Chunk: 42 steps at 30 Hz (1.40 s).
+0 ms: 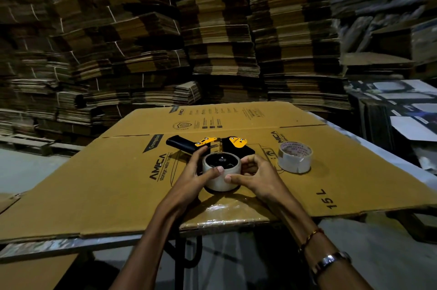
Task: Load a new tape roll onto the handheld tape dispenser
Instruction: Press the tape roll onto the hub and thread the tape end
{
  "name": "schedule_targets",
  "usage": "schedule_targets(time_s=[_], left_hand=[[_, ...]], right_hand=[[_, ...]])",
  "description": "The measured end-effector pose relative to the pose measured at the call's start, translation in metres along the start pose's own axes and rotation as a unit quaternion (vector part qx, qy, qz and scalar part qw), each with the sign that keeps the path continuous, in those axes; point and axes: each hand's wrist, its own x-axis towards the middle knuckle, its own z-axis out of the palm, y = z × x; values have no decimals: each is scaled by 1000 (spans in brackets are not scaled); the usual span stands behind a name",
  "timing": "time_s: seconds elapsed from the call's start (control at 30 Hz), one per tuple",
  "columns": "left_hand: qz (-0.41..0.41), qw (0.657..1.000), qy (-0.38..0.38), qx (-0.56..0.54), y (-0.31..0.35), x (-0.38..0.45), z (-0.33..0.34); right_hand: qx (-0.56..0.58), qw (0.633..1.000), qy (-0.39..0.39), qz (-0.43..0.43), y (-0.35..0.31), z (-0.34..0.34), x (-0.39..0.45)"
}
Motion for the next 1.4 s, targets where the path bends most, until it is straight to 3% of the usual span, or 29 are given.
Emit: schedule_targets(time_s=[0.37,1.4], left_hand=[[-4,1000,-13,-10,1,1,-2],[-18,997,-39,-58,-5,6,-8]], right_hand=[[-15,999,28,-14,1,2,-2],[3,1000,16,-12,1,3,-1]])
